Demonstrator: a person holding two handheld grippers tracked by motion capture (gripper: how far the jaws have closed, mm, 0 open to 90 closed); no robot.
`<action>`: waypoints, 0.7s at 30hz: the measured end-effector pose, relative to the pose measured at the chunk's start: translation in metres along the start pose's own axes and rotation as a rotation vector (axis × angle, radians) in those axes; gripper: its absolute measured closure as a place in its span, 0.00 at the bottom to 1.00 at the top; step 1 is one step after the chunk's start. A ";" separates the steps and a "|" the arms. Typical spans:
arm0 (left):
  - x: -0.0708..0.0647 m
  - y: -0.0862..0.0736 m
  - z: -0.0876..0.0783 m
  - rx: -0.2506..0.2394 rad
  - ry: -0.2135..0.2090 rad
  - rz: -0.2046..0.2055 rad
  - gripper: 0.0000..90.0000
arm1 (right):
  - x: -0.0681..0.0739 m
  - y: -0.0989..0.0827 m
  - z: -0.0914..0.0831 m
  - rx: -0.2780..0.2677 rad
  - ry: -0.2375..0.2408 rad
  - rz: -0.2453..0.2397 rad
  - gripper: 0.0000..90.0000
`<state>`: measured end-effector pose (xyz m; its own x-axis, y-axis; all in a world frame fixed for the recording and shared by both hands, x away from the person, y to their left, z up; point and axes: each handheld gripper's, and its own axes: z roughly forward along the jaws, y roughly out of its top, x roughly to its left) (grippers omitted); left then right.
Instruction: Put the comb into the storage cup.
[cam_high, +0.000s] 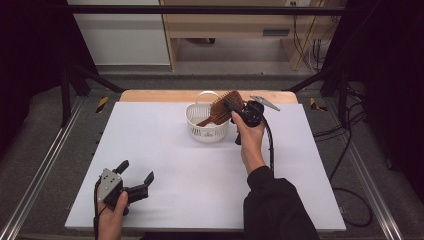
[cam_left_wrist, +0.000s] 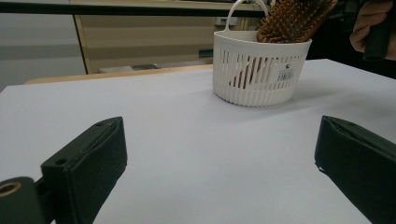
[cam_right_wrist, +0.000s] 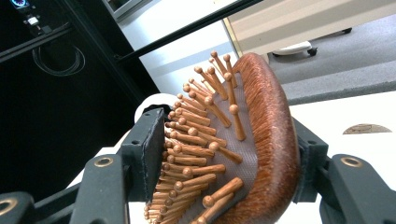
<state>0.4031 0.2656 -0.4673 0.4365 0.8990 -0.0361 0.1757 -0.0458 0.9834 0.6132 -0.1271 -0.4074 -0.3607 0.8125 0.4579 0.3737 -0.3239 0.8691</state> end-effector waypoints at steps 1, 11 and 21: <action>0.000 0.000 0.000 0.000 0.000 0.000 0.03 | -0.001 0.000 0.000 0.003 0.000 0.004 0.44; 0.000 0.000 0.000 0.000 0.000 0.001 0.03 | -0.002 0.000 0.000 0.005 -0.002 0.002 0.44; 0.001 0.000 0.000 0.002 0.003 0.001 0.02 | -0.003 0.000 0.000 0.006 -0.005 0.005 0.42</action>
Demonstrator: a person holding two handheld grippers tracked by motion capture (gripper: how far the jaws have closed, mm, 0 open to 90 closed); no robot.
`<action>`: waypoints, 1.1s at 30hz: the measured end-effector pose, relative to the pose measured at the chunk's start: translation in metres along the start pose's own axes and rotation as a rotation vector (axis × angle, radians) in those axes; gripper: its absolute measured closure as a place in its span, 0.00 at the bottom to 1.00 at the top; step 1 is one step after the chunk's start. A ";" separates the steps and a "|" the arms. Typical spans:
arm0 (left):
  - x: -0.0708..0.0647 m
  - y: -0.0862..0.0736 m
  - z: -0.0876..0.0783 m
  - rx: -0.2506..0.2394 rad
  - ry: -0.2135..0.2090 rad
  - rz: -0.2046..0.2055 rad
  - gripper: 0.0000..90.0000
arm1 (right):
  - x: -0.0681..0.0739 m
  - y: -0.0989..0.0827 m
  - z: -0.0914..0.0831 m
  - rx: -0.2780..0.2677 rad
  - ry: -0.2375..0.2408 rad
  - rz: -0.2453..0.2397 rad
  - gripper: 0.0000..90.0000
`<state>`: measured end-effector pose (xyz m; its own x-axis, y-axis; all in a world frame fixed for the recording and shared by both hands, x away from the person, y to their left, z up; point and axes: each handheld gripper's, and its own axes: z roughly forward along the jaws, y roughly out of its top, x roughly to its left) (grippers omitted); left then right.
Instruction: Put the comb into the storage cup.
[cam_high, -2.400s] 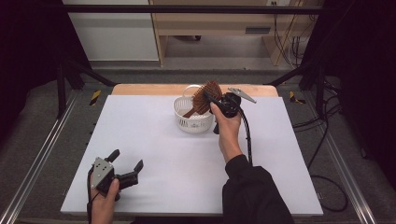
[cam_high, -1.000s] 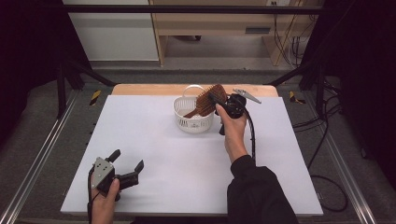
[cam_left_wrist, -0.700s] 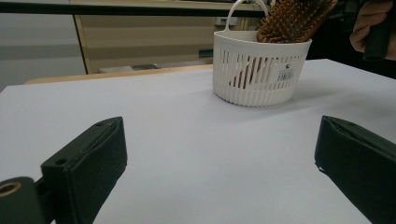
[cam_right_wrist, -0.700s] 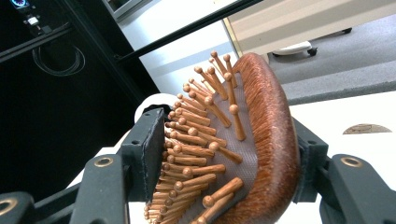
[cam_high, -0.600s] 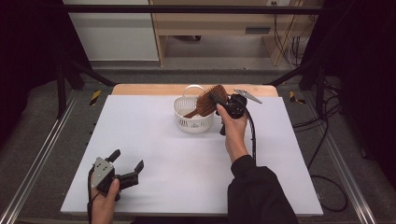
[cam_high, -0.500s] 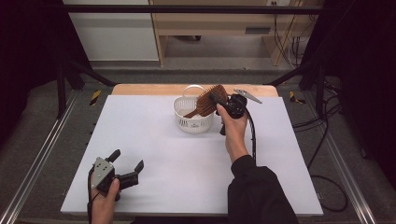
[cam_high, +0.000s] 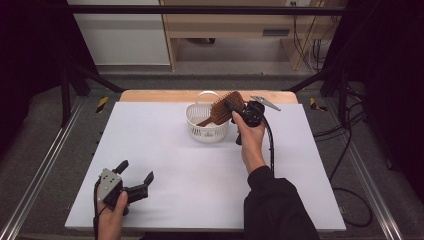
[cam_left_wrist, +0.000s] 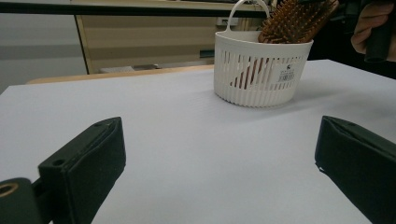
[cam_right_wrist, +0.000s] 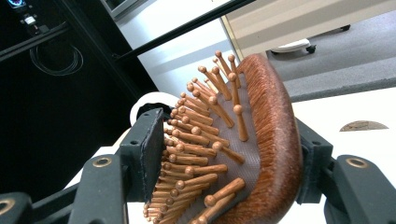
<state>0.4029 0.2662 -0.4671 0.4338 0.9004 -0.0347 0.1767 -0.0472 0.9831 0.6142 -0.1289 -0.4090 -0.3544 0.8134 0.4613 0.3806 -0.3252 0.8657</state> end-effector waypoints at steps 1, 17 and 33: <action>0.000 0.000 0.000 0.000 0.000 0.000 0.02 | 0.000 0.000 0.000 0.000 0.000 0.000 0.42; 0.000 0.000 0.000 -0.001 -0.002 -0.001 0.02 | -0.002 0.000 0.001 0.004 -0.006 0.005 0.41; 0.000 0.000 0.000 0.000 -0.001 0.000 0.02 | -0.003 0.001 0.000 0.012 -0.010 0.004 0.40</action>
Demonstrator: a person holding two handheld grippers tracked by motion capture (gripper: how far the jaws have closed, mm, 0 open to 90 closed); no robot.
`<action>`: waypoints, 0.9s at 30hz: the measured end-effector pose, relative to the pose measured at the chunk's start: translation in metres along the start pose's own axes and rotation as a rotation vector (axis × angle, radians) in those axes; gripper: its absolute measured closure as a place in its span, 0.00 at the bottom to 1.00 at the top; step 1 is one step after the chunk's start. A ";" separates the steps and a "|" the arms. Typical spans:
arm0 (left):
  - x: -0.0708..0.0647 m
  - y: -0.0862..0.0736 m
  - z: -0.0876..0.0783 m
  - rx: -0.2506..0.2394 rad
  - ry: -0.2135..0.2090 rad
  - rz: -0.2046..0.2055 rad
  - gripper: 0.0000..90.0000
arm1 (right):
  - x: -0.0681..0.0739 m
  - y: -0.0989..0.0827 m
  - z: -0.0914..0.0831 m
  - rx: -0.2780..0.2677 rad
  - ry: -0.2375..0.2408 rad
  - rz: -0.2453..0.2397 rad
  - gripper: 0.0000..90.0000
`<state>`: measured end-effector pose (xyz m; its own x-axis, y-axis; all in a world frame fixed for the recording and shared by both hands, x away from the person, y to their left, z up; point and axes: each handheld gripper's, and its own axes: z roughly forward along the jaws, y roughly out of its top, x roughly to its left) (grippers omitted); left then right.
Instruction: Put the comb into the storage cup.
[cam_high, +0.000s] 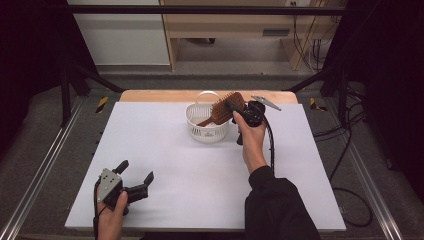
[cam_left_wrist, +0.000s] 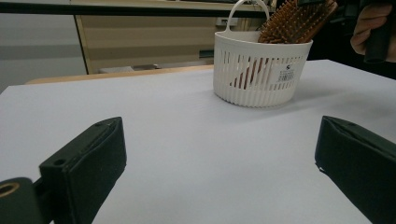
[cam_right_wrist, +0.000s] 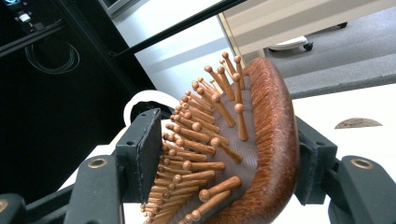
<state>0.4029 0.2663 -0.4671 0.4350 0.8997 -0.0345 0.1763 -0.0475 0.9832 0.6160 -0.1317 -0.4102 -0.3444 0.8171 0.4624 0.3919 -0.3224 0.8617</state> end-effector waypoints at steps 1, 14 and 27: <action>0.000 0.000 0.000 0.000 0.000 -0.001 0.02 | 0.000 0.000 0.000 0.001 -0.002 0.000 0.39; 0.000 0.000 0.000 -0.001 -0.001 -0.002 0.02 | -0.004 0.001 -0.002 0.010 -0.021 -0.025 0.35; -0.001 0.000 0.000 -0.001 -0.002 -0.002 0.02 | -0.001 0.002 -0.003 0.029 -0.020 -0.056 0.23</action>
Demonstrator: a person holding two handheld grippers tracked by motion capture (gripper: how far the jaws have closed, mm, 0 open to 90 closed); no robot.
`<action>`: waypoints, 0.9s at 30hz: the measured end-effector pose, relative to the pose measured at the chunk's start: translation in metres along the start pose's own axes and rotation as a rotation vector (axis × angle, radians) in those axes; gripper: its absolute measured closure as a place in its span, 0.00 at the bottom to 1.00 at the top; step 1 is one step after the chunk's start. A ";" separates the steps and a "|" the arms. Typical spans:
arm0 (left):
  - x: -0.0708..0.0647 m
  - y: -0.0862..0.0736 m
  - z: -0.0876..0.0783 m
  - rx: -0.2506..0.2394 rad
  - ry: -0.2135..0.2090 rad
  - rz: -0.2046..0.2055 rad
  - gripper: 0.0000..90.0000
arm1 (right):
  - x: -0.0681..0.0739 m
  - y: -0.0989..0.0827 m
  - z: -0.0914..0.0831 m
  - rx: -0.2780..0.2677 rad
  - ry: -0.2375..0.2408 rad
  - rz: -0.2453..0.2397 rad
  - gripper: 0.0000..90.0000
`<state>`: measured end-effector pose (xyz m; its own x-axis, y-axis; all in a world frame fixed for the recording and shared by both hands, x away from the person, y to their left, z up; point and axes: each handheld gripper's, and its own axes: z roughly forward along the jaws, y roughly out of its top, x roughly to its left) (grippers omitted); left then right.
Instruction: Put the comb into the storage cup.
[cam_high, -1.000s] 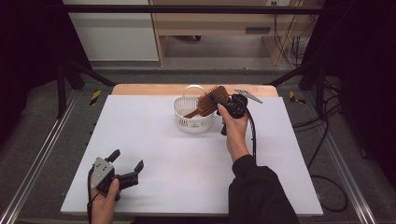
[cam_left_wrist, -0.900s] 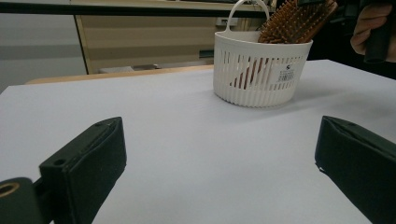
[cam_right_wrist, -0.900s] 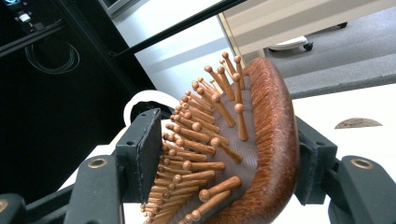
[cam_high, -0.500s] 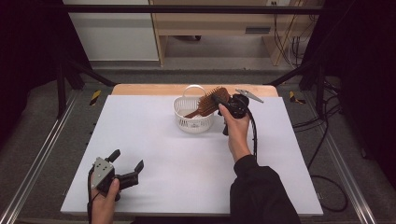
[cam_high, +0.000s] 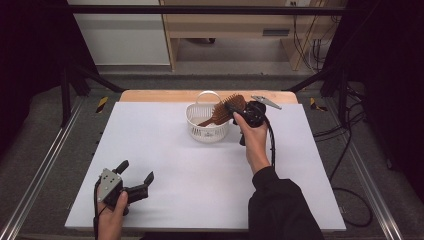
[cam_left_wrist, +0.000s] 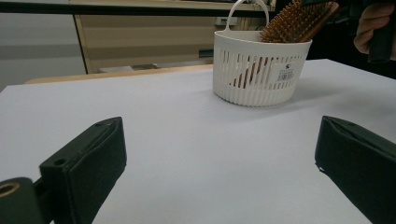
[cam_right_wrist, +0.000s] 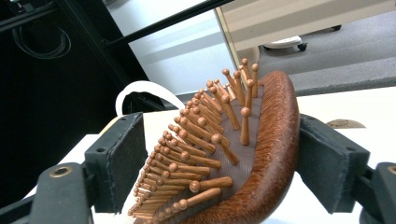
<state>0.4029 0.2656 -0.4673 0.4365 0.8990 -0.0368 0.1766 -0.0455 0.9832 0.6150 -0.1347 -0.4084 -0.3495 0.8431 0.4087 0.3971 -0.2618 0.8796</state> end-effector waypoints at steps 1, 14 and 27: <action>0.000 0.000 0.000 0.000 0.000 0.000 0.02 | 0.000 0.000 0.000 0.000 0.000 0.000 0.23; 0.000 0.000 0.000 0.000 0.000 0.000 0.02 | 0.000 0.001 -0.002 -0.002 -0.002 -0.013 0.17; 0.000 0.000 0.000 0.001 0.001 0.000 0.02 | 0.002 0.002 -0.003 -0.011 -0.039 -0.038 0.08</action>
<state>0.4030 0.2658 -0.4674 0.4356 0.8994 -0.0368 0.1772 -0.0456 0.9831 0.6129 -0.1347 -0.4052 -0.3308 0.8699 0.3658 0.3746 -0.2347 0.8970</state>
